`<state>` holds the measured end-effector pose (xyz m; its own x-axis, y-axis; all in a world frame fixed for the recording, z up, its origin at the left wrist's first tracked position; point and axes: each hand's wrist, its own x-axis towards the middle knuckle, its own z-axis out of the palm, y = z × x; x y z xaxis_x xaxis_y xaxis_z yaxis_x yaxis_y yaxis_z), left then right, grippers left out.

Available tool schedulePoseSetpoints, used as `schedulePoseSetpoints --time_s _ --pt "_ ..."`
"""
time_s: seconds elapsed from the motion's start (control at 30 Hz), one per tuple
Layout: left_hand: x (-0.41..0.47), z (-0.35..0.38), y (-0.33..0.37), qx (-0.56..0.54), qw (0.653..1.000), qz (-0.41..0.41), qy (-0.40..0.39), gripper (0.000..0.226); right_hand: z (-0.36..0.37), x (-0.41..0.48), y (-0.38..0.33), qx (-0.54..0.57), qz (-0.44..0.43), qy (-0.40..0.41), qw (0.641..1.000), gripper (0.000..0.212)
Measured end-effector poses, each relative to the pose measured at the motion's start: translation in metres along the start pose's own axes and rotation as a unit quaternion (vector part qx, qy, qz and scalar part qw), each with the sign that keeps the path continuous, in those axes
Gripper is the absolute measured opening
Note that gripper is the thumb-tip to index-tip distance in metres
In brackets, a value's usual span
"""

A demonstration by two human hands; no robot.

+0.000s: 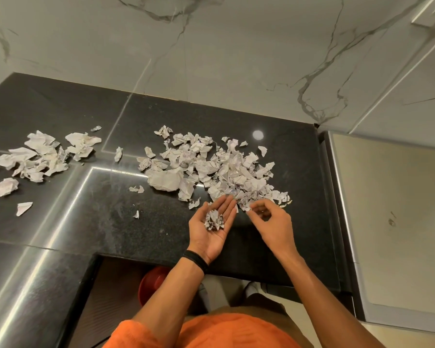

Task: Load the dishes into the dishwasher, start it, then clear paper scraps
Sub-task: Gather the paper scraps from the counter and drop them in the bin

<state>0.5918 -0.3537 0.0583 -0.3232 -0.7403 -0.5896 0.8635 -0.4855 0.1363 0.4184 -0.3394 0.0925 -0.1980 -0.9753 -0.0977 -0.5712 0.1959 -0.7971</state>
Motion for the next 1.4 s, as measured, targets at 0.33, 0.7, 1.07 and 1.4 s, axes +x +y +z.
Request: schedulePoseSetpoints --time_s 0.33,0.7,1.07,1.4 --pt "-0.011 0.001 0.006 -0.015 1.0 0.022 0.0 0.047 0.031 -0.011 -0.044 0.043 -0.095 -0.046 0.994 0.014" --pt "-0.038 -0.02 0.043 -0.098 0.991 0.093 0.005 0.047 0.056 0.034 -0.055 0.006 -0.124 -0.084 0.989 0.013" --pt "-0.055 -0.039 0.057 -0.116 0.982 0.143 0.049 0.047 0.081 0.038 -0.04 -0.274 -0.283 -0.144 0.908 0.018" --pt "-0.046 -0.031 0.049 -0.079 0.987 0.133 0.037 0.049 0.077 0.003 -0.093 0.092 -0.181 -0.217 0.955 0.014"
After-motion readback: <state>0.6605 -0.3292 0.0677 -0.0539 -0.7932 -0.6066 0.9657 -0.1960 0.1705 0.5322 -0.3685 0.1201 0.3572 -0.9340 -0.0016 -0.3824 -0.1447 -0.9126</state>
